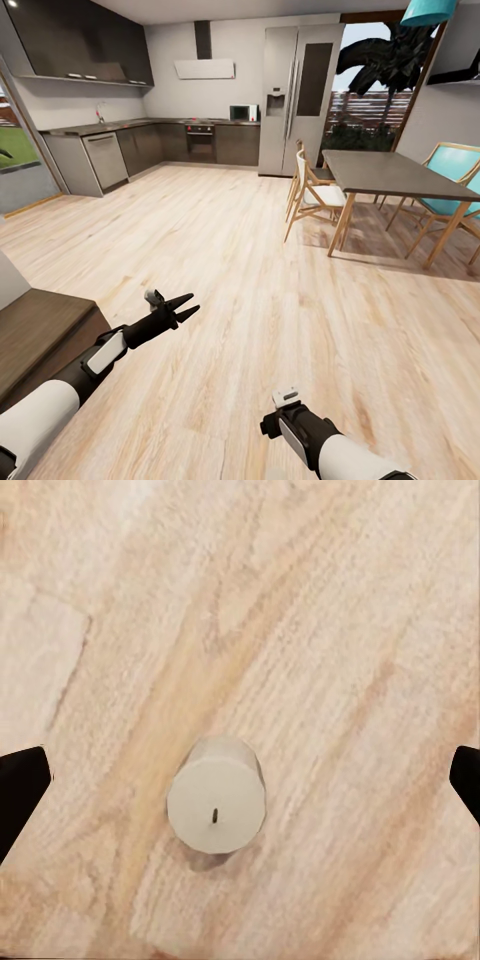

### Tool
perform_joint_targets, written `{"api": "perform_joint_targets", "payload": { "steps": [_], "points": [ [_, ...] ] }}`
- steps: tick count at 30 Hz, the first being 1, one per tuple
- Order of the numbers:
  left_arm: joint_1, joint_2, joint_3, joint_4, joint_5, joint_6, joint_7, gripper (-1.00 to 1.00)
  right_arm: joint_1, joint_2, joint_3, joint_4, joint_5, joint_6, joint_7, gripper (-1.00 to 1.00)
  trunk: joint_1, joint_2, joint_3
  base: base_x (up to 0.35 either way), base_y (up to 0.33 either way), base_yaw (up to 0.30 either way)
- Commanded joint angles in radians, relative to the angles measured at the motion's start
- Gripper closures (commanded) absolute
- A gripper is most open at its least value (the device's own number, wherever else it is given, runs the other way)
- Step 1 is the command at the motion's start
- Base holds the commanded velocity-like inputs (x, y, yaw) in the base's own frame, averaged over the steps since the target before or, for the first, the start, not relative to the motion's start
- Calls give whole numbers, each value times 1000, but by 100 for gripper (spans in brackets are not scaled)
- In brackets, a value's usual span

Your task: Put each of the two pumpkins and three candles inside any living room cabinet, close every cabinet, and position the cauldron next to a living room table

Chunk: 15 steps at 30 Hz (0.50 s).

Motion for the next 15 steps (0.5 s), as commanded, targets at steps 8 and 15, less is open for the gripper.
{"api": "perform_joint_targets", "payload": {
  "steps": [8, 15],
  "points": [
    [0, -1, 0, 0, 0, 0, 0, -100, 0, 0, 1, 0, 0, 0, 6, -100, 31, -56, -25, 0, 0, 0],
    [0, 0, 0, 0, 0, 0, 0, -100, 0, 0, 1, -1, -1, 0, 5, -100, 58, -105, -47, 0, 0, 3]
  ]
}}
